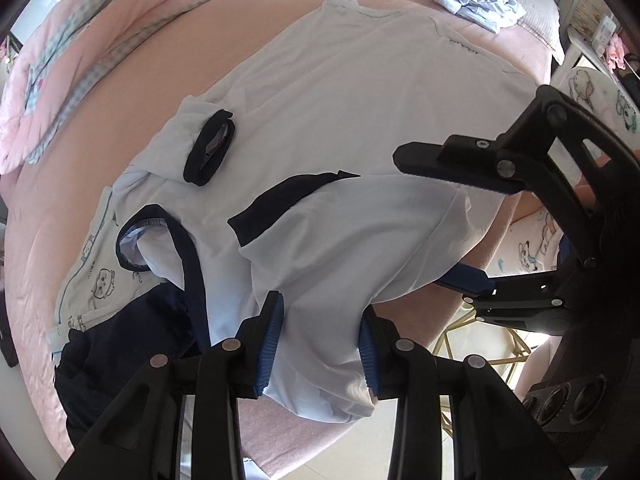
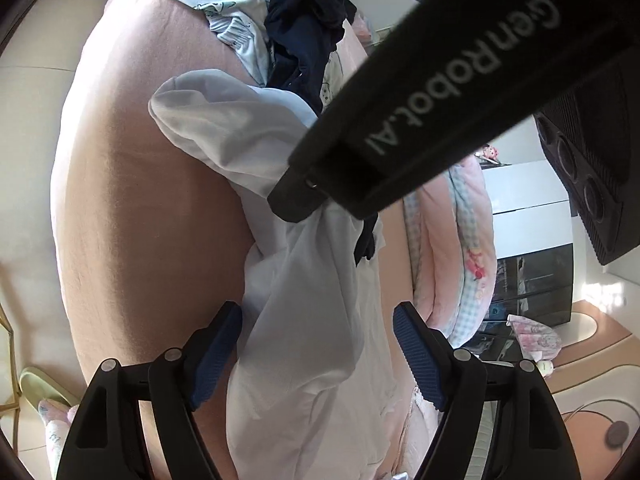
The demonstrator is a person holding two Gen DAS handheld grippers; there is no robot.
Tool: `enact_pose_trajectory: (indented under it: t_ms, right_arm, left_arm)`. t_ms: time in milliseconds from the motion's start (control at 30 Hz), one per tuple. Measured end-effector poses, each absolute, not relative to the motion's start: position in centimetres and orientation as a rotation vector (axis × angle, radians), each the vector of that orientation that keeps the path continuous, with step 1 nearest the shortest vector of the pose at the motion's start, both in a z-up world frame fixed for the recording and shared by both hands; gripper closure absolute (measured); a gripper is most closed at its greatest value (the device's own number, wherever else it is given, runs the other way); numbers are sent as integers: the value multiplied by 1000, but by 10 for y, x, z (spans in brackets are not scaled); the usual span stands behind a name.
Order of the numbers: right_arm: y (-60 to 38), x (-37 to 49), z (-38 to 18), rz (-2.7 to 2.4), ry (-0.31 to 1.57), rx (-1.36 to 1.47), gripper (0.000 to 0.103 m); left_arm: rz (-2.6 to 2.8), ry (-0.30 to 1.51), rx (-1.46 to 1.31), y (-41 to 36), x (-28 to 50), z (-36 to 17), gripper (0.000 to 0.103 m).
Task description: Fold clothes
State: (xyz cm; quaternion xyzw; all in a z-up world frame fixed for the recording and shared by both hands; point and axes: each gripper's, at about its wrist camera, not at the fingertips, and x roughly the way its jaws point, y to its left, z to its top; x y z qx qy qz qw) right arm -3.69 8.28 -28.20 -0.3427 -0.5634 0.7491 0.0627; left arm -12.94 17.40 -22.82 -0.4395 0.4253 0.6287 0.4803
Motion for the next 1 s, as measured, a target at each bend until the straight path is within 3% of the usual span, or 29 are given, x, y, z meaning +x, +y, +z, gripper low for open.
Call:
enact_pose_trajectory:
  t_ms: [333, 467, 600, 800, 867, 1000]
  right_arm:
    - [82, -42, -292, 2264, -1687, -1047, 26]
    - [81, -35, -299, 2325, -1643, -1103, 56]
    - [74, -28, -310, 2286, -1739, -1108, 76]
    - [78, -28, -309, 2324, -1714, -1151, 80]
    - [77, -27, -311, 2309, -1746, -1140, 80]
    - [73, -25, -315, 2284, -1784, -1126, 80]
  left_arm:
    - [1541, 1070, -1106, 170, -131, -232, 71]
    - [1546, 1115, -1116, 166, -127, -237, 71]
    - [1551, 1160, -1125, 162, -122, -241, 70]
    - [1598, 1210, -1098, 152, -117, -244, 69]
    - [1624, 1222, -1078, 148, -115, -243, 57]
    - [1677, 1233, -1047, 139, -114, -242, 53]
